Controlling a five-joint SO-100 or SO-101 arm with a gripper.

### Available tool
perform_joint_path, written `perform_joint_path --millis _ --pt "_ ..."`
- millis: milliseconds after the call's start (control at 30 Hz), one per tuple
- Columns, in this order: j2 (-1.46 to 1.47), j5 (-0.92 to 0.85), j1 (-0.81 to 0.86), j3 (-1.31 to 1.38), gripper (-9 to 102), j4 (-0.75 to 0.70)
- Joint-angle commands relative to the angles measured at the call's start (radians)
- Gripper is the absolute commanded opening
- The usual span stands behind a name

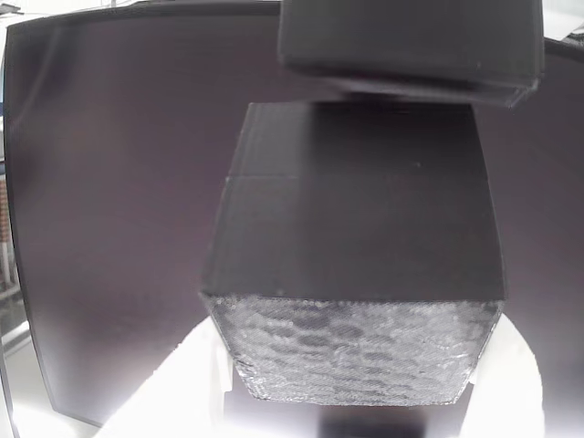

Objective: Stack 3 Blocks on the chosen place.

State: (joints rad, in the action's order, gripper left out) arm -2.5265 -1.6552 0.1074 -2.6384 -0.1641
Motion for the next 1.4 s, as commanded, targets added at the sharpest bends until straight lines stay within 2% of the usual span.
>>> perform_joint_path --millis 0,700,1167,1367 --pt "0.021 0.002 -0.011 0.018 20 0.058" --pt "0.083 0.005 -0.051 -0.002 20 0.173" --pt "0.072 0.000 -0.048 -0.127 21 0.310" --pt "0.055 0.000 -0.043 -0.150 21 0.321"
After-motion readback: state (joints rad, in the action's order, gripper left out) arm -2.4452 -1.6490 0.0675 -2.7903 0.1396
